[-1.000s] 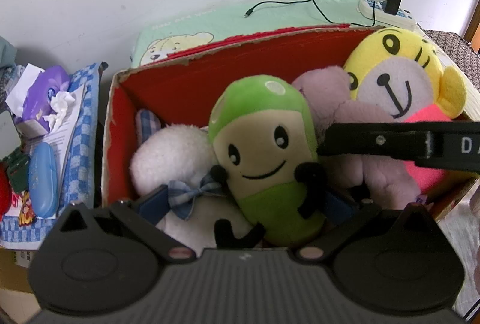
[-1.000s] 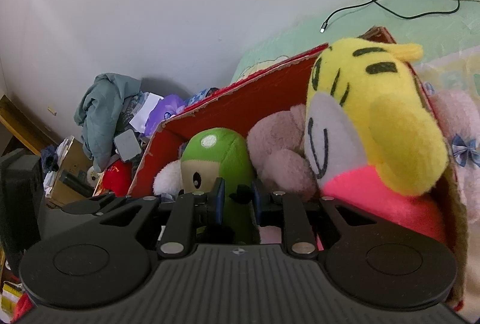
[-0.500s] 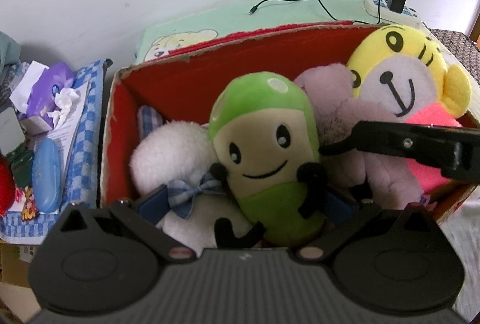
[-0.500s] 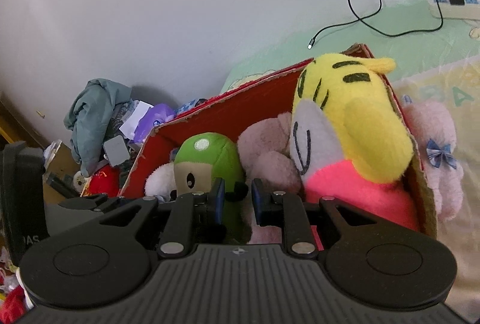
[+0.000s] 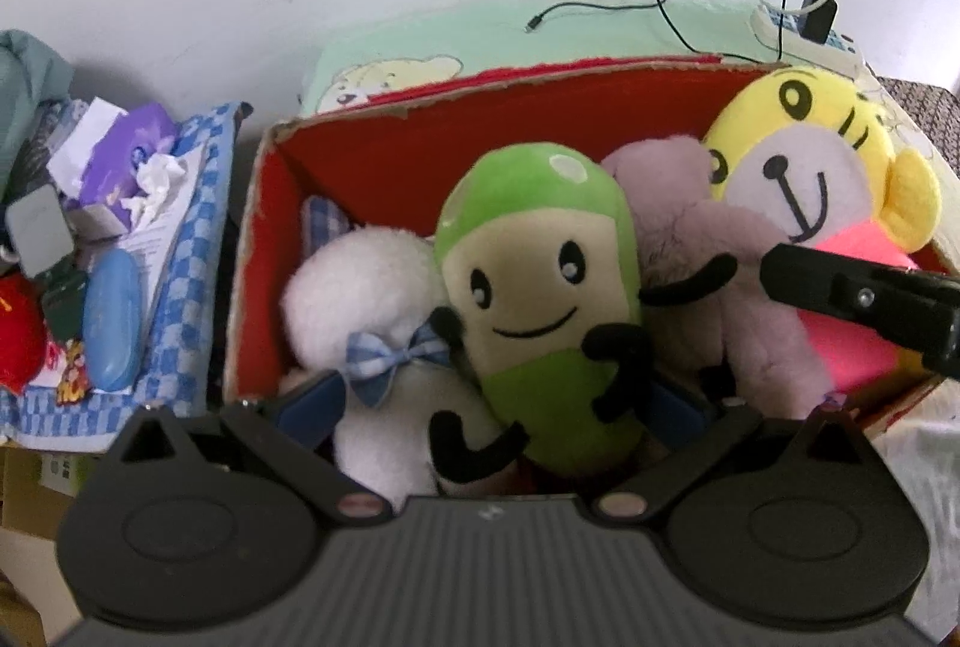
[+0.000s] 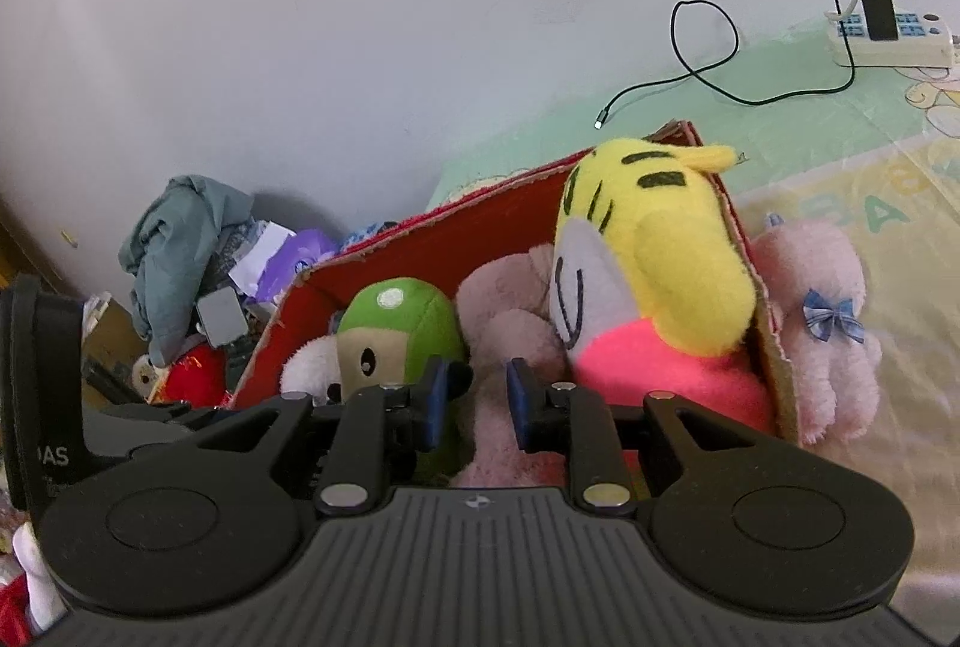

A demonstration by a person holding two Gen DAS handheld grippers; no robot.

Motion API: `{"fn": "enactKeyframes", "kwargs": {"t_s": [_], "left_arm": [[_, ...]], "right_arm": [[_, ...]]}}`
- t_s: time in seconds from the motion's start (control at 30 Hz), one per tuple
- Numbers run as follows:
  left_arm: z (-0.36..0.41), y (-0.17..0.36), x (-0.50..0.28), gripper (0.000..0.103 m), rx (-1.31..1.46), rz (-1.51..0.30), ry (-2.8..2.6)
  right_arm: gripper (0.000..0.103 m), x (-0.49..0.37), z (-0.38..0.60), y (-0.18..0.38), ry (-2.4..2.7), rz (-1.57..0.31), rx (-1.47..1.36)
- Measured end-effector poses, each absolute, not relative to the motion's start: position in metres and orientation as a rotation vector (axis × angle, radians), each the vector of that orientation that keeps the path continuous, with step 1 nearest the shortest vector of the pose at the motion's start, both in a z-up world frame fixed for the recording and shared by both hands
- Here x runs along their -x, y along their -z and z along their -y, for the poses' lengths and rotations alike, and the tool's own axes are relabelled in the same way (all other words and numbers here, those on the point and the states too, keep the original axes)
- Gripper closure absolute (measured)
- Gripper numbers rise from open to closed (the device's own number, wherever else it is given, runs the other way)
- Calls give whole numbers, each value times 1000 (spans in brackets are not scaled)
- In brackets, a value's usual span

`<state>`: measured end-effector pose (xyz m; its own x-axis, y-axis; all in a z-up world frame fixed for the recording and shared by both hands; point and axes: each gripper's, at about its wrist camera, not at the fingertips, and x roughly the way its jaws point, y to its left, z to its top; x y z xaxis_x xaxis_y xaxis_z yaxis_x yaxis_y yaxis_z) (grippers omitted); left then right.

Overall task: Organize objects
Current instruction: 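Withdraw the right tool from the box toward the white bow-tied teddy bear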

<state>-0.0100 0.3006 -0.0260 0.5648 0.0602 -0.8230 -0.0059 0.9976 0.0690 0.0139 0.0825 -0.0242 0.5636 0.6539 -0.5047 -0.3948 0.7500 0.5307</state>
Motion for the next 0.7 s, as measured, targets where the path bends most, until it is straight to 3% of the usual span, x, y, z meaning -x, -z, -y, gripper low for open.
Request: {"fn": "enactKeyframes", "kwargs": {"t_s": [0.37, 0.7], "left_arm": [[-295, -3, 40, 1, -47, -903, -50], [-240, -33, 48, 2, -56, -819, 78]], "right_arm": [[79, -6, -48, 21, -672, -723, -513], [75, -3, 12, 19, -671, -721, -603]]}}
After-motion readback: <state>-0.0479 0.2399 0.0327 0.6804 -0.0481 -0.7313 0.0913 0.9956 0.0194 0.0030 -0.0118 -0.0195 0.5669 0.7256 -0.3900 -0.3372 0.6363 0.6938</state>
